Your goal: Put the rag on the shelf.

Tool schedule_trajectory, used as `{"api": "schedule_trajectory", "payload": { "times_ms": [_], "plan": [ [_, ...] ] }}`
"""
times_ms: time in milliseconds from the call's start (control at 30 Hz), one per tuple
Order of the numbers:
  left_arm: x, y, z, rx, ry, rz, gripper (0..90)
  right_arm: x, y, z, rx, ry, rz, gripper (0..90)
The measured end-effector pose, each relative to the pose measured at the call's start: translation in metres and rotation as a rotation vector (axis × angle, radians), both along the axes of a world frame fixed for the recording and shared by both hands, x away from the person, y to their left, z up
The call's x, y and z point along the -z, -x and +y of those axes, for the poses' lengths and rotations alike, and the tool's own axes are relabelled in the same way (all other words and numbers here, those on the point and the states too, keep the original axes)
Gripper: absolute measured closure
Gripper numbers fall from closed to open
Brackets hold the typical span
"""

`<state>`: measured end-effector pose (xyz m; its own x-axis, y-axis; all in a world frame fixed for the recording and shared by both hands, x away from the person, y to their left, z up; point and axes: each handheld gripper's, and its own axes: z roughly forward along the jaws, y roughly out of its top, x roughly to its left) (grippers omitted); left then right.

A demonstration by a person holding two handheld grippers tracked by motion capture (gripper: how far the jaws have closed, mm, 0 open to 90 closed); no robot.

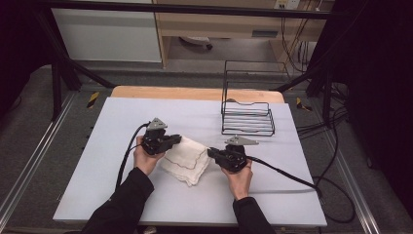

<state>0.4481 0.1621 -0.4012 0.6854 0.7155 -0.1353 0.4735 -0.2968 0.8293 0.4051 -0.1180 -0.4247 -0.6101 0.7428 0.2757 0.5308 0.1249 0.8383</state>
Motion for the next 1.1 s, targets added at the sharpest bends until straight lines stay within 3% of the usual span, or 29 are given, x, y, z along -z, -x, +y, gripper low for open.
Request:
{"api": "schedule_trajectory", "payload": {
  "times_ms": [333, 500, 1100],
  "plan": [
    [-0.011, 0.011, 0.012, -0.017, 0.038, -0.034, 84.6, -0.021, 0.008, 0.009, -0.034, 0.013, -0.065, 82.9],
    [-0.019, 0.018, 0.017, -0.028, 0.068, -0.059, 84.6, -0.030, 0.010, 0.010, -0.042, -0.004, -0.094, 83.0],
    [-0.045, 0.039, 0.017, -0.036, 0.142, -0.152, 84.7, -0.063, 0.020, 0.005, -0.049, 0.017, -0.186, 83.7]
  ]
}}
